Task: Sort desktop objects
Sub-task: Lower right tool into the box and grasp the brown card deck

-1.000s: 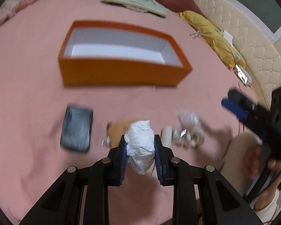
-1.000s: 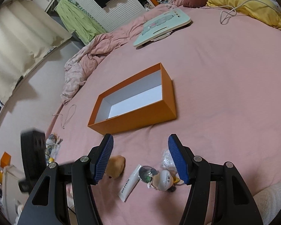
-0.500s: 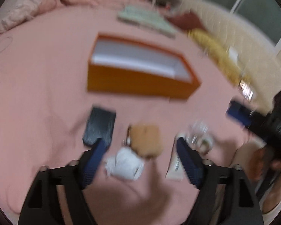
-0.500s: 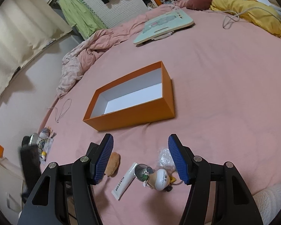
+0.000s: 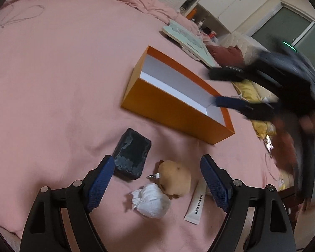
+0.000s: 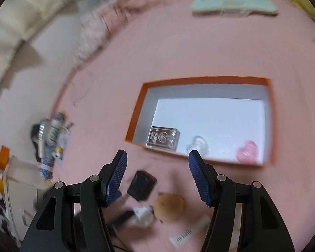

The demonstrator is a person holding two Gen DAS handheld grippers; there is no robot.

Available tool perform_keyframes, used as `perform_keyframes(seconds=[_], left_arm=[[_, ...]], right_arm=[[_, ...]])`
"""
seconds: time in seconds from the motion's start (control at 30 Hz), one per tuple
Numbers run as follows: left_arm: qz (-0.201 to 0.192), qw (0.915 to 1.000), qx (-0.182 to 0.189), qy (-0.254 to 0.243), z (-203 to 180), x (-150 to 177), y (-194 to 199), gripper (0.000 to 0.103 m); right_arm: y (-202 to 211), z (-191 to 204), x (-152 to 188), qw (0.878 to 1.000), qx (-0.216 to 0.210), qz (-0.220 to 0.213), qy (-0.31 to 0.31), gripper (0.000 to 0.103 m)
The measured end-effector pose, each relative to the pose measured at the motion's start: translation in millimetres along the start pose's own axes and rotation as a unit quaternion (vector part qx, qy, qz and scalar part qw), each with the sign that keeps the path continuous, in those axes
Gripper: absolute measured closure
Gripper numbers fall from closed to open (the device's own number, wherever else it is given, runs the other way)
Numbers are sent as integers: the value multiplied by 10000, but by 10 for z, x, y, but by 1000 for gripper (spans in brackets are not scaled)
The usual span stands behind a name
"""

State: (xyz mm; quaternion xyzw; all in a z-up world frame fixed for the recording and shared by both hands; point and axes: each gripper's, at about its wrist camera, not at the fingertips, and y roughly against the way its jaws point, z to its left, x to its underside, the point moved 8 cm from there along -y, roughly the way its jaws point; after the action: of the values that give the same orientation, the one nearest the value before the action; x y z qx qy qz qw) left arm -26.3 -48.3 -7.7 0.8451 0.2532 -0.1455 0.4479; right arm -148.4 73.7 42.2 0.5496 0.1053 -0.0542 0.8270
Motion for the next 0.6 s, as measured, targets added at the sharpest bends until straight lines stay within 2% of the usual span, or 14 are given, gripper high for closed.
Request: perform_keyframes(seconds=[0.1,0.23,0.3,0.43,0.53,0.6], left_arm=[[-38,9999,109,85,-1,-34,20,20],[-75,9993,272,252,8,-66,54,20],[-33,9990,328,310,3,-61,42,20],[44,9989,365,285,-57,-54,-15,20],[100,9989,376,267,-64,-30,-25,20],[125,9988,384,287,-56,-16,-28,20]], right_arm=[[-451,71,-226,9967,289,740,-182,41],[-918,-20,-329,9874,1101,1132,-130,41],[-1075,-52,-325,9837,1220,1306,-216,41],[-1252,4,-277,9809,1154,1556,-172,40],[-1285,40,-272,9783,1336,1585,81,37],[-1281,41,-283,9776,1481,1476,240,40]])
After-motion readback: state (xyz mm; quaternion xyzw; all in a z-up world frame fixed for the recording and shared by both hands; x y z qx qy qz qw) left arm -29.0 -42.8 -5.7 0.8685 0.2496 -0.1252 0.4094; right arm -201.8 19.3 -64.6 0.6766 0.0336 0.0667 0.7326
